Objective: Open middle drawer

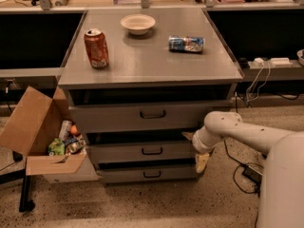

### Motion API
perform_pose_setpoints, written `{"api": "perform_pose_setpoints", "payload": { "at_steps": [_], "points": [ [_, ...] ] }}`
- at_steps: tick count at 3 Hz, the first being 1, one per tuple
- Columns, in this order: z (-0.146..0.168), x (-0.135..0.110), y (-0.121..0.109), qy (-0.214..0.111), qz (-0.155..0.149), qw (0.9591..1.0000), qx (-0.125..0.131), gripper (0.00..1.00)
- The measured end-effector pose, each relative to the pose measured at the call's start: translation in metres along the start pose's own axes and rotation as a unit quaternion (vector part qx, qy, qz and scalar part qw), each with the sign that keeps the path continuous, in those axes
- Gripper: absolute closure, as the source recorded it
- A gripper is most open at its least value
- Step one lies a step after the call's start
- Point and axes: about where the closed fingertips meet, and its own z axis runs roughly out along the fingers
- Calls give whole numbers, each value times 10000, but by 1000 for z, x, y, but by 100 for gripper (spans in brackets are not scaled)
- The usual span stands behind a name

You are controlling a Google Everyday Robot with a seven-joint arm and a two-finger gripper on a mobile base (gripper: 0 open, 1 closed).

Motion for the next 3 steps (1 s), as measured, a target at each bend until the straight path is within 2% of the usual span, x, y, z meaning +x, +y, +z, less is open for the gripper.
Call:
{"api": "perform_pose_setpoints", "payload": {
  "at_steps": [1, 2, 3],
  "points": [
    [36, -2, -4, -215, 79, 9994, -246, 26],
    [45, -4, 0, -252, 77, 9989, -378, 49],
    [42, -5, -3, -252, 77, 9989, -378, 73]
  ]
}}
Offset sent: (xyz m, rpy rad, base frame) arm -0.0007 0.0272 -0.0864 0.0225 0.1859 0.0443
